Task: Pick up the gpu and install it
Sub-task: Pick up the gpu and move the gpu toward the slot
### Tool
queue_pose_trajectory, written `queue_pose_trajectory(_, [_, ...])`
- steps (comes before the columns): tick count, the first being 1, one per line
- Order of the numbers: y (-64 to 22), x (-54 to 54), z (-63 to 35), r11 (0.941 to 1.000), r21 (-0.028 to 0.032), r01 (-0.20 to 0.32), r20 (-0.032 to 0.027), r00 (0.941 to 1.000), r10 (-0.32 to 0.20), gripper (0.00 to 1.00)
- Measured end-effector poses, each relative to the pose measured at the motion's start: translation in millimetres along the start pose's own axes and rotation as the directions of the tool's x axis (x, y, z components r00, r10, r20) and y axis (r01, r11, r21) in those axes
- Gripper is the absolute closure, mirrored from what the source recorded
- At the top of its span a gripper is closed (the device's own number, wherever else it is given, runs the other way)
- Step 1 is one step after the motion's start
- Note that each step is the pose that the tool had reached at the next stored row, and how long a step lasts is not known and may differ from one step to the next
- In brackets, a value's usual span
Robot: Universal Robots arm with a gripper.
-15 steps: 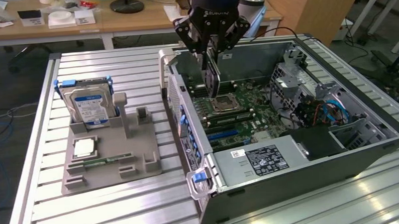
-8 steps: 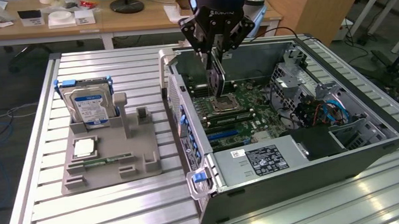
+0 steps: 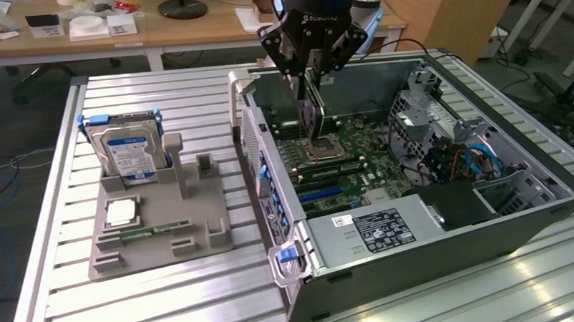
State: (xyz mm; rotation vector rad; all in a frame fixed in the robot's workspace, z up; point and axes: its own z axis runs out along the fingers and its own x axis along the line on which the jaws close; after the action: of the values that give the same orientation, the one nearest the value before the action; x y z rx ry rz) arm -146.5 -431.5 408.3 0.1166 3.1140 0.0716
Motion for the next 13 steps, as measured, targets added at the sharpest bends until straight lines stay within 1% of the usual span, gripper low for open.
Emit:
queue_pose_trajectory(5, [0.2, -2.4, 0.1, 1.0, -0.0001, 0.0, 0.0, 1.0, 0.0, 0.73])
queue_pose_trajectory(13, [1.2, -15.8, 0.4, 1.0, 0.0, 0.0, 0.0, 1.0, 0.0, 0.73])
